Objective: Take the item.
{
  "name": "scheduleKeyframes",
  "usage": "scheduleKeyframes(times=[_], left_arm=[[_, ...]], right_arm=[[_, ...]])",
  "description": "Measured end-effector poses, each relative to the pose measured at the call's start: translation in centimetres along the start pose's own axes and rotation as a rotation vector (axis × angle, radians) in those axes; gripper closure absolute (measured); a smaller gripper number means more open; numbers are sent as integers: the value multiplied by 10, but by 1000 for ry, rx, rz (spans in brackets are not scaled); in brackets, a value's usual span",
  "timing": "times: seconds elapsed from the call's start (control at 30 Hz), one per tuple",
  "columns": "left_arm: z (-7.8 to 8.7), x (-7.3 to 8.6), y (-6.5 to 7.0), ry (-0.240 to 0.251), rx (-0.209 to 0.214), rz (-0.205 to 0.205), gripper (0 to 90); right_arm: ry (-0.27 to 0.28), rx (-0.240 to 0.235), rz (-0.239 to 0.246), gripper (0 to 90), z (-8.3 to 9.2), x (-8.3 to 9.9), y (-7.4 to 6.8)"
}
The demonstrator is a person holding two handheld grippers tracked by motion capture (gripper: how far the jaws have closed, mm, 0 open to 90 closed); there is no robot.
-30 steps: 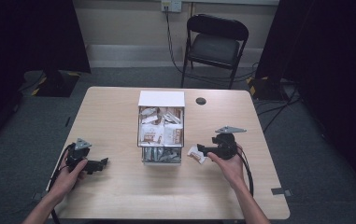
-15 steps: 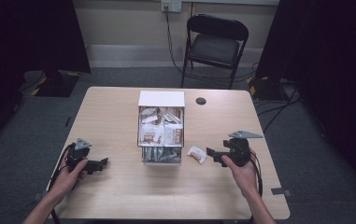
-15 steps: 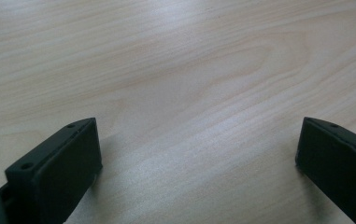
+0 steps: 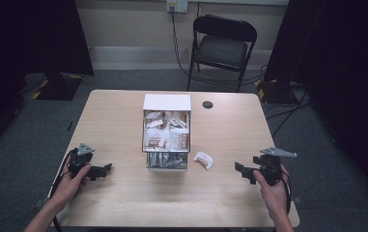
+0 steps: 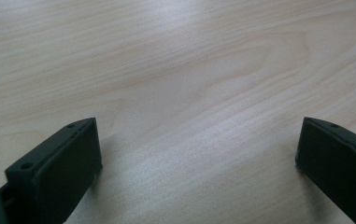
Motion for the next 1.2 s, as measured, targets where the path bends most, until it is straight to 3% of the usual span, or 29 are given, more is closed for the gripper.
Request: scheduleKeyframes(times=[0.07, 0.1, 0.2, 0.23, 0.4, 0.43, 0.63, 0.7, 0.77, 0.83, 1.2], left_arm=[[0, 0, 0, 0, 1, -1, 0], [0, 0, 0, 0, 0, -1, 0], [0, 0, 0, 3, 0, 1, 0], [0, 0, 1, 3, -2, 3, 0], [0, 0, 1, 4, -2, 2, 0], [0, 0, 1, 4, -1, 2, 0], [0, 0, 0, 4, 1, 1, 0], [0, 0, 1, 4, -1, 2, 0], [0, 0, 1, 4, -1, 2, 0], [0, 0, 1, 4, 0, 3, 0], [0, 0, 0, 3, 0, 0, 0]], right_arm=[[-14, 17, -18, 146, 1, 7, 8], [-18, 47, -29, 146, 2, 11, 15], [-17, 74, -36, 146, 2, 13, 22], [-46, 99, -32, 146, 0, 16, 28], [-94, 149, -31, 147, -7, 23, 41], [-103, 181, -39, 147, -11, 25, 47], [-140, 231, -40, 141, -23, 31, 53], [-112, 286, -13, 139, -27, 32, 52], [-108, 306, 0, 138, -29, 32, 50], [-84, 335, -12, 121, -31, 34, 47], [-3, 326, 0, 82, -35, 39, 45]])
Point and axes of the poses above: each handheld gripper's, and its own axes: z roughly backward along the jaws, x roughly out of its underside, y roughly to its right, the point moved 5 cm from there along -z, roughly forward along the jaws, and after that the axes turned 11 degrees about -z, right-handed, at the moved point
